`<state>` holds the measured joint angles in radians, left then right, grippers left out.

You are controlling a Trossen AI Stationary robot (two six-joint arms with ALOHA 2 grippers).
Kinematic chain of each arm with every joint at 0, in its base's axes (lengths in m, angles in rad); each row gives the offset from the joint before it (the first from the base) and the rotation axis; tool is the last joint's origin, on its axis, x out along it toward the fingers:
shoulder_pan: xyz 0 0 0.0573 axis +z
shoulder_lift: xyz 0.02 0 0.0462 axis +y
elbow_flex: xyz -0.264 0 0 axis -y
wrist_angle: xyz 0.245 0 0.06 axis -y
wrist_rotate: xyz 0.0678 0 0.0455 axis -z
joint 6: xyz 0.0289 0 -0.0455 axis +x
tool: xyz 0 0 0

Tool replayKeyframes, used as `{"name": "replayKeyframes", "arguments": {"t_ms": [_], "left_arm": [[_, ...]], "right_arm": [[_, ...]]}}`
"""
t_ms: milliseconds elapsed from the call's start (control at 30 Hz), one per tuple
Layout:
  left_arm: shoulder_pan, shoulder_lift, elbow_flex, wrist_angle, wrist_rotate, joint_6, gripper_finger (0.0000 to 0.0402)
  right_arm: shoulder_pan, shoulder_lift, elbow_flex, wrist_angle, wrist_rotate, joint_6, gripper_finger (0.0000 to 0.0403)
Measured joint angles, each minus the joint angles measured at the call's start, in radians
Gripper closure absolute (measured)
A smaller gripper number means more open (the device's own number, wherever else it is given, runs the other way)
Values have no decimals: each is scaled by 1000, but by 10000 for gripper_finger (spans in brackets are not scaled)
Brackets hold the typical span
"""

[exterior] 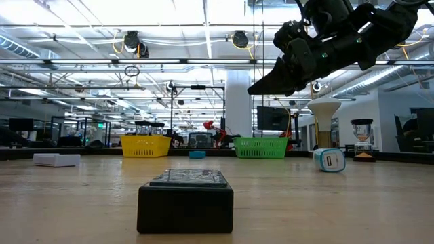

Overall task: Pick & Place Office items
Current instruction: Put the top purple charger adapter into the orange bin

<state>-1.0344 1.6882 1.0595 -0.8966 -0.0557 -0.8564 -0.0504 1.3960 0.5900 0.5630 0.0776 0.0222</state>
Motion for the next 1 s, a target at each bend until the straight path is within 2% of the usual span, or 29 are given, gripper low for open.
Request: {"name": "replayKeyframes", "arguments": {"t_ms": [167, 400, 1000], "left_arm": [[0, 0, 51, -72, -57, 9, 174], [-17, 0, 52, -75, -135, 6, 174], [-87, 0, 60, -71, -191, 39, 174]], "right_arm": [[0, 0, 0, 0, 0, 0, 403], [0, 0, 0, -8, 0, 0, 403], [0, 0, 0, -7, 0, -2, 403]]}}
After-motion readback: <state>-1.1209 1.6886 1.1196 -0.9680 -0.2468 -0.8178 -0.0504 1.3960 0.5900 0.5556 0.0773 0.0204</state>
